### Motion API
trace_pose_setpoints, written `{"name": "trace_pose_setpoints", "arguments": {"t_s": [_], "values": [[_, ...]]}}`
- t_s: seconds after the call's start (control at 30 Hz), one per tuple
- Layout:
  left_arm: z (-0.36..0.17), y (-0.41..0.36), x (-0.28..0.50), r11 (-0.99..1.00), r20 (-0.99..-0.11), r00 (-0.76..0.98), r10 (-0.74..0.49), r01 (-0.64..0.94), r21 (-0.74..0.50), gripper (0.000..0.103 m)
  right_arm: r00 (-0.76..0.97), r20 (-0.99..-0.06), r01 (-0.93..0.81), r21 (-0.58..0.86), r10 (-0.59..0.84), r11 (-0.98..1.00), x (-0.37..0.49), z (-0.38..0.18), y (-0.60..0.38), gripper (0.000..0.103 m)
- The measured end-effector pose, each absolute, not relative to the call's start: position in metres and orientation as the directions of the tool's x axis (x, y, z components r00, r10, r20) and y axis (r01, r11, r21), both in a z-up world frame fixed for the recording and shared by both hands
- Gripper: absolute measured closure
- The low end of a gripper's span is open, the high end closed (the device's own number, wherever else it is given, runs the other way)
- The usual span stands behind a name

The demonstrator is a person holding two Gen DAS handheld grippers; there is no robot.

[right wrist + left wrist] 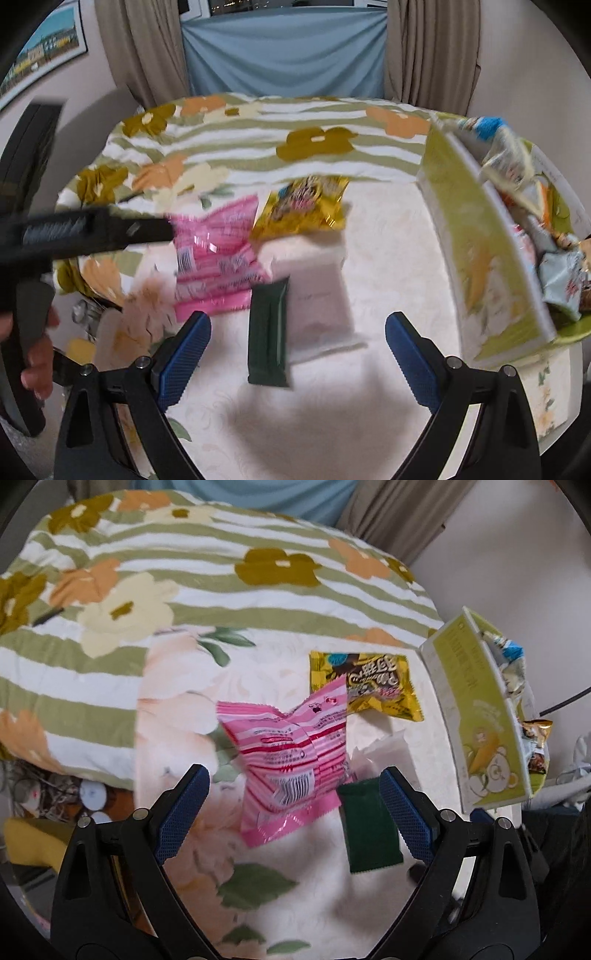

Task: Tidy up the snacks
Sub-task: 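Grasp the pink striped bag with the left tool while the right tool grasps the dark green packet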

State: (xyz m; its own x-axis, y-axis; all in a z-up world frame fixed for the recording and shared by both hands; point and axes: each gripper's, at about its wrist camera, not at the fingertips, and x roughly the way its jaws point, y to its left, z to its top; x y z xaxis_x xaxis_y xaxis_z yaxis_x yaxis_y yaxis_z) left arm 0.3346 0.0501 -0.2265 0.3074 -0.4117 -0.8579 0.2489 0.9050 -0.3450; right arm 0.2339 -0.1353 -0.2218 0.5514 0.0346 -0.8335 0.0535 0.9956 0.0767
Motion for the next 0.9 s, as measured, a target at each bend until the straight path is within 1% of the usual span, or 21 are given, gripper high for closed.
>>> {"name": "trace_pose_setpoints", "arguments": {"t_s": [0.23, 0.27, 0.3, 0.4, 0.5, 0.57, 0.73, 0.8, 0.9], "values": [[-0.269, 0.032, 0.353, 0.903, -0.869, 0.267, -0.417, 0.233, -0.362, 0.011, 0.560, -0.828, 0.011, 0.000, -0.006, 1.000, 0.234, -0.248, -0.113, 0.009], [-0.273, 0.029, 0.355, 0.903, -0.870, 0.266, -0.414, 0.235, -0.358, 0.016, 0.559, -0.829, 0.007, -0.005, -0.008, 1.000, 0.235, -0.252, -0.111, 0.009], [-0.275, 0.029, 0.356, 0.905, -0.872, 0.266, -0.411, 0.237, -0.354, 0.026, 0.559, -0.829, 0.005, -0.010, -0.011, 1.000, 0.235, -0.254, -0.110, 0.009], [-0.280, 0.028, 0.360, 0.902, -0.871, 0.262, -0.417, 0.237, -0.360, 0.028, 0.563, -0.826, -0.009, -0.021, -0.012, 1.000, 0.237, -0.260, -0.106, 0.009], [-0.279, 0.029, 0.360, 0.901, -0.870, 0.264, -0.417, 0.242, -0.359, 0.036, 0.562, -0.827, -0.029, -0.033, -0.011, 0.999, 0.238, -0.265, -0.103, 0.009], [-0.276, 0.031, 0.357, 0.908, -0.876, 0.271, -0.398, 0.249, -0.336, 0.037, 0.561, -0.828, -0.039, -0.027, -0.001, 0.999, 0.239, -0.267, -0.102, 0.013], [-0.271, 0.045, 0.353, 0.925, -0.888, 0.286, -0.359, 0.238, -0.297, 0.039, 0.567, -0.824, -0.062, -0.022, 0.017, 0.998, 0.241, -0.267, -0.096, 0.013], [-0.269, 0.054, 0.351, 0.935, -0.893, 0.299, -0.336, 0.223, -0.277, 0.039, 0.572, -0.820, -0.079, -0.021, 0.028, 0.997, 0.240, -0.264, -0.091, 0.017], [-0.268, 0.068, 0.348, 0.943, -0.896, 0.310, -0.319, 0.199, -0.267, 0.039, 0.571, -0.820, -0.100, -0.019, 0.041, 0.995, 0.242, -0.265, -0.085, 0.019]]}}
